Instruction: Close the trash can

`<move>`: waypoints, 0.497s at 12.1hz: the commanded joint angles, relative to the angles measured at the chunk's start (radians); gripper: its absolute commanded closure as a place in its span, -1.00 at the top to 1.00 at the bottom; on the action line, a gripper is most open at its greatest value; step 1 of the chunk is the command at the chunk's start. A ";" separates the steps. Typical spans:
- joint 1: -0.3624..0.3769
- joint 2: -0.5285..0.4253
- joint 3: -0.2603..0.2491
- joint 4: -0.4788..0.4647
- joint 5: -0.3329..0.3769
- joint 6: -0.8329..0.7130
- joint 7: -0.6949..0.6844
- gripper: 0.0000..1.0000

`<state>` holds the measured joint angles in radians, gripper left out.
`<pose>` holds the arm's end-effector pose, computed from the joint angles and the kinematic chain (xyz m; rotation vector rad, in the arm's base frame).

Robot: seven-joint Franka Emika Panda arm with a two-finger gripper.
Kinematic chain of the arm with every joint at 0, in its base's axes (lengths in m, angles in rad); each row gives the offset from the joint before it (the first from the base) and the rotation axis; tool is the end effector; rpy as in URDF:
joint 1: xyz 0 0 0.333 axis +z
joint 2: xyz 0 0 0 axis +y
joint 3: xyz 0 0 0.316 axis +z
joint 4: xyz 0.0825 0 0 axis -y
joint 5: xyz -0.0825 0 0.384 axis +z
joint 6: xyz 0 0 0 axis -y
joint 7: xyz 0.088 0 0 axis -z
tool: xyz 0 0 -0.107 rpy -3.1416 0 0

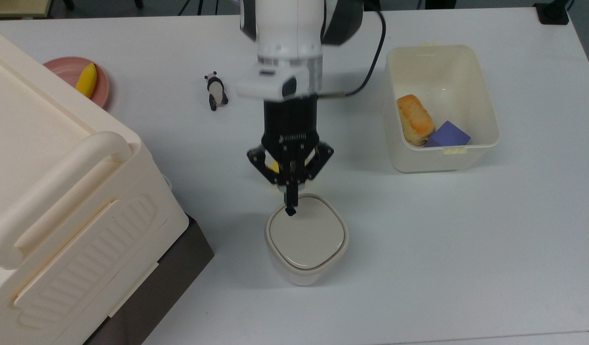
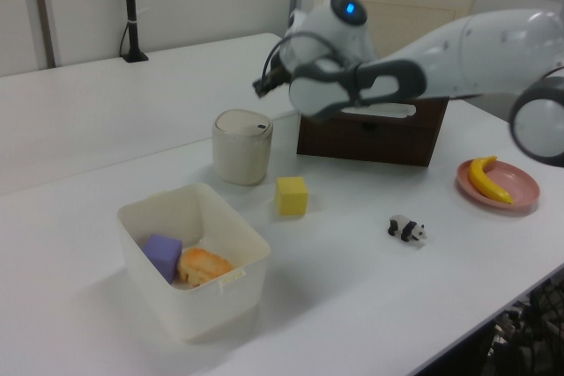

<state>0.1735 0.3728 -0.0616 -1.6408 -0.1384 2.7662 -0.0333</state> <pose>0.7055 0.0917 0.4892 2.8161 0.3783 1.1271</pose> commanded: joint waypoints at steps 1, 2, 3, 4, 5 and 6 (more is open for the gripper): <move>0.008 -0.232 -0.003 -0.057 -0.001 -0.469 0.033 0.63; 0.008 -0.262 -0.003 -0.054 -0.001 -0.610 0.020 1.00; 0.008 -0.285 -0.003 -0.053 -0.001 -0.723 0.016 1.00; 0.006 -0.304 -0.003 -0.048 -0.001 -0.841 0.029 1.00; 0.006 -0.325 -0.003 -0.038 -0.003 -0.952 0.048 1.00; 0.001 -0.345 -0.012 -0.021 -0.003 -1.055 0.087 1.00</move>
<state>0.1735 0.0852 -0.0613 -1.6485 -0.1385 1.8978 -0.0114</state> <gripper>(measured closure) 0.203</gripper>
